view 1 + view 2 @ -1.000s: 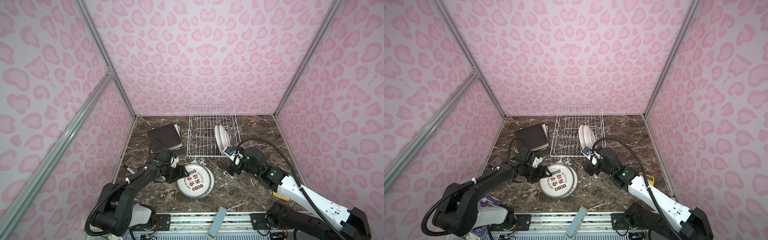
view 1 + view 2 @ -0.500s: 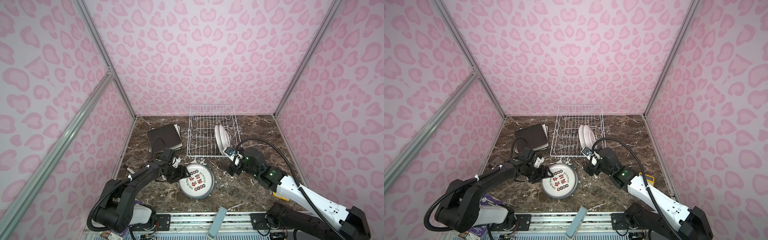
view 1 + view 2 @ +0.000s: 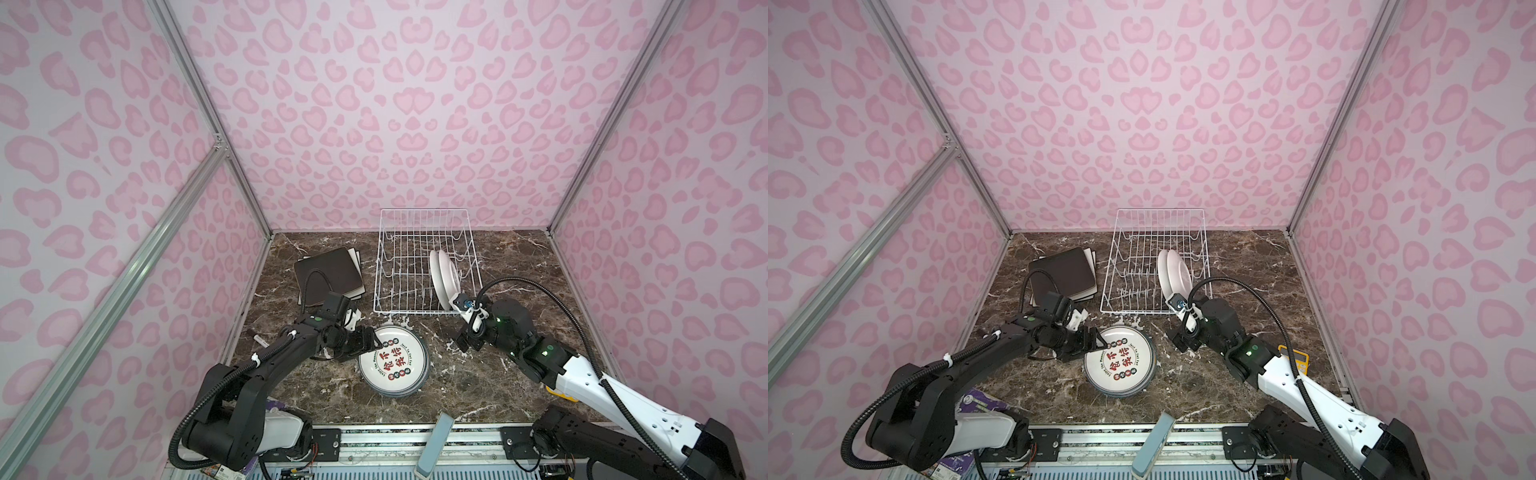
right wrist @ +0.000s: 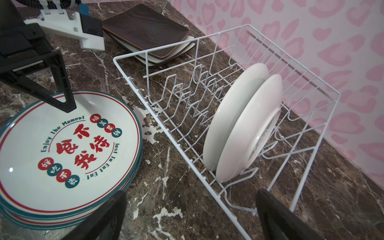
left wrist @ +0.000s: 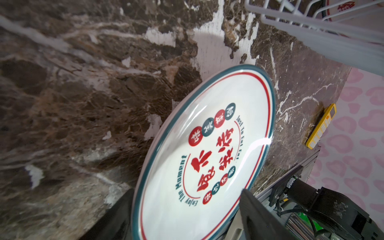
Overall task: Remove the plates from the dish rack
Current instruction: 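Open the left gripper and lift it off the stacked printed plates, then reach the left gripper into the rack and grasp the sunburst plate rim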
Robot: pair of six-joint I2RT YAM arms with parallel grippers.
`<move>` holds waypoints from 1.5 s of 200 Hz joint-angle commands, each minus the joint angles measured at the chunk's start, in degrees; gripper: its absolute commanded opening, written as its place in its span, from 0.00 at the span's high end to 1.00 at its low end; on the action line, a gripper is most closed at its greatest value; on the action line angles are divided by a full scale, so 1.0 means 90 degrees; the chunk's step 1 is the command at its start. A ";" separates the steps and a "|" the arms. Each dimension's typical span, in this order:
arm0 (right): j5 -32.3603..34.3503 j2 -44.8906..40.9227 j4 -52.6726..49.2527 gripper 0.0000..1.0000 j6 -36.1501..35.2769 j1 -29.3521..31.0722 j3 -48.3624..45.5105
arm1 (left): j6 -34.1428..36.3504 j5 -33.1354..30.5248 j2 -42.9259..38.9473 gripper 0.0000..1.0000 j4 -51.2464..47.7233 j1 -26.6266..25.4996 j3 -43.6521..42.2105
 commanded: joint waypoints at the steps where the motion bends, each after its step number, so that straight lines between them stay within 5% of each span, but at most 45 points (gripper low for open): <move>1: 0.0127 -0.0047 0.0162 0.01 0.0096 0.0020 -0.0040 | 0.0071 -0.0026 0.0043 0.21 -0.0043 0.0007 -0.0006; 128: 0.0571 -0.0291 0.0273 0.02 0.0405 0.0020 -0.0060 | 0.0374 -0.0588 -0.0313 0.20 -0.0844 0.0005 0.0583; 201: 0.1543 -0.0493 0.0264 0.02 0.0755 0.0018 0.0108 | 0.1194 -0.1155 -0.0777 0.20 -0.1837 -0.0012 0.2532; 300: 0.2228 -0.0568 0.0545 0.01 0.1482 -0.0007 0.0079 | 0.0881 -0.0673 0.0797 0.22 -0.0593 -0.0630 0.4379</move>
